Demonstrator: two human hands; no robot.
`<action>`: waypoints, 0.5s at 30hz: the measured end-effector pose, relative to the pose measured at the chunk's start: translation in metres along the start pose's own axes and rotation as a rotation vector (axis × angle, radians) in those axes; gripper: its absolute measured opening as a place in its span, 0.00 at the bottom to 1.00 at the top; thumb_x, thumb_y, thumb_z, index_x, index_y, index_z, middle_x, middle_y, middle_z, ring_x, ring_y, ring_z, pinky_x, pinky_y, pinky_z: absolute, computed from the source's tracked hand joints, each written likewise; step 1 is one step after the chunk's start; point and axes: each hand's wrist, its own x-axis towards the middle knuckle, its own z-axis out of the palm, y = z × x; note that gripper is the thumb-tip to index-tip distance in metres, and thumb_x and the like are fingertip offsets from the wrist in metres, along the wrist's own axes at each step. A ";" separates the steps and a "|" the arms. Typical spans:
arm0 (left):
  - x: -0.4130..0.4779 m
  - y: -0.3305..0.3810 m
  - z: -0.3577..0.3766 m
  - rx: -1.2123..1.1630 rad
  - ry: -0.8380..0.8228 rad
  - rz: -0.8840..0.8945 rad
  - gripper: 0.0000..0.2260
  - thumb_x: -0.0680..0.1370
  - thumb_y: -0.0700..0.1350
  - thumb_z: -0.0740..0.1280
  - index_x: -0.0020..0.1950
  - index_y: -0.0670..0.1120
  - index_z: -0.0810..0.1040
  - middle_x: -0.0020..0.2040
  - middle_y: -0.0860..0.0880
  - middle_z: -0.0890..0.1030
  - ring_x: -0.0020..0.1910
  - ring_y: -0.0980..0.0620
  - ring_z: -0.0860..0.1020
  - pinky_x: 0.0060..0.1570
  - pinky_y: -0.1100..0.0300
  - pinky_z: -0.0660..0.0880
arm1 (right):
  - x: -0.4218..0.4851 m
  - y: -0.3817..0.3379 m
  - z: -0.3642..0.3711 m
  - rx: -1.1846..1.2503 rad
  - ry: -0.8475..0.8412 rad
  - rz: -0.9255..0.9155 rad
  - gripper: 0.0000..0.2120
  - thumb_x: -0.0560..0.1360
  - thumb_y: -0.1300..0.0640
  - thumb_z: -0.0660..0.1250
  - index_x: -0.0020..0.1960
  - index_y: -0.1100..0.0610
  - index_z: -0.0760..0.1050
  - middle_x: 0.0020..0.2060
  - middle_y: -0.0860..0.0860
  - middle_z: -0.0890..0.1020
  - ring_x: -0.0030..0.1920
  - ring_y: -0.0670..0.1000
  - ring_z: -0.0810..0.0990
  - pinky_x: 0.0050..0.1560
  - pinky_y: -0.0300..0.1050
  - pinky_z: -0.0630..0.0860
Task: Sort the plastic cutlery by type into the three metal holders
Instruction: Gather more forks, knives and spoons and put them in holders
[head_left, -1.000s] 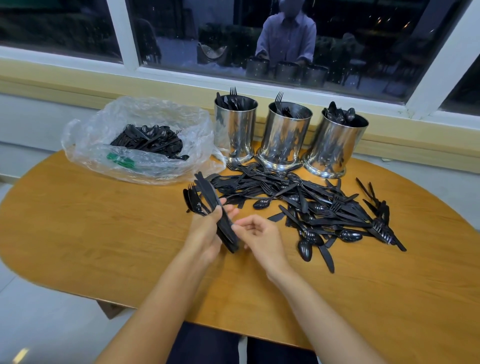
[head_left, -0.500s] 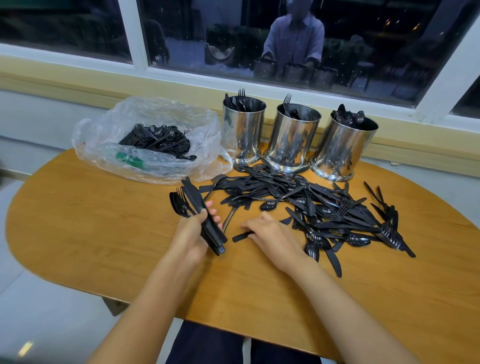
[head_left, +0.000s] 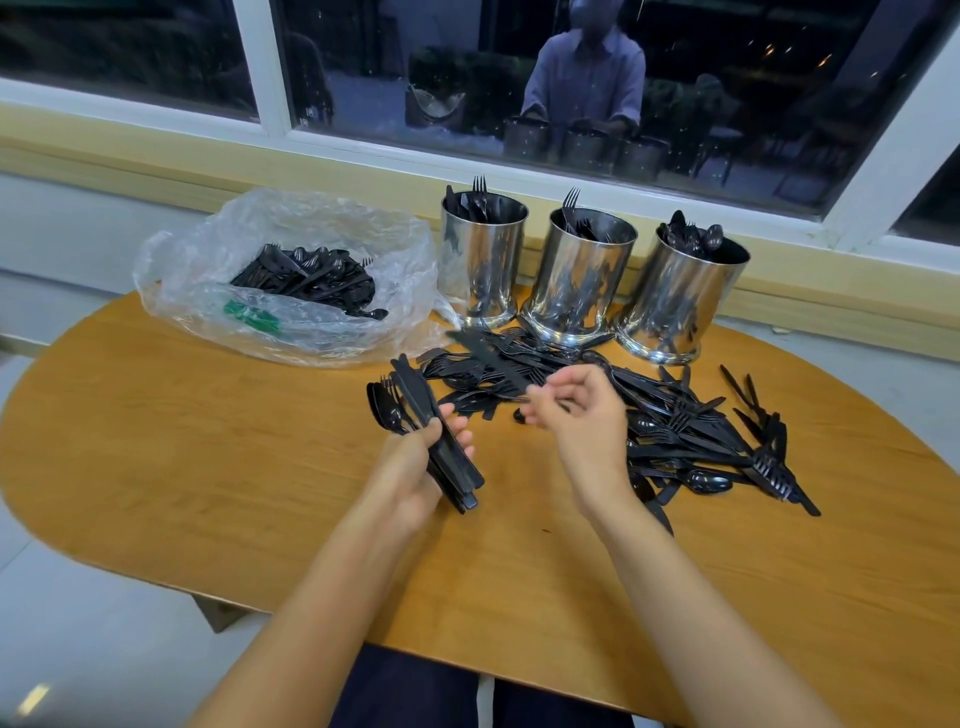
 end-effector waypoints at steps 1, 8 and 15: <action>0.001 -0.002 0.003 -0.007 -0.005 -0.004 0.12 0.85 0.38 0.56 0.52 0.42 0.78 0.46 0.45 0.81 0.44 0.49 0.79 0.43 0.55 0.76 | -0.004 0.006 0.003 -0.048 -0.021 0.030 0.07 0.74 0.64 0.72 0.46 0.57 0.74 0.38 0.52 0.81 0.37 0.47 0.82 0.43 0.44 0.80; 0.003 -0.005 0.012 -0.022 -0.038 0.025 0.11 0.85 0.39 0.56 0.62 0.39 0.75 0.49 0.44 0.82 0.47 0.50 0.80 0.52 0.52 0.76 | -0.027 0.029 0.015 -0.165 -0.193 0.103 0.03 0.72 0.64 0.72 0.43 0.60 0.79 0.31 0.46 0.77 0.31 0.38 0.71 0.36 0.31 0.70; 0.014 -0.003 0.012 -0.021 -0.007 0.018 0.09 0.84 0.37 0.57 0.60 0.40 0.75 0.44 0.45 0.81 0.41 0.48 0.79 0.40 0.54 0.75 | -0.002 0.033 -0.005 -0.300 -0.288 -0.013 0.08 0.73 0.61 0.72 0.39 0.49 0.81 0.34 0.43 0.80 0.35 0.38 0.73 0.40 0.30 0.70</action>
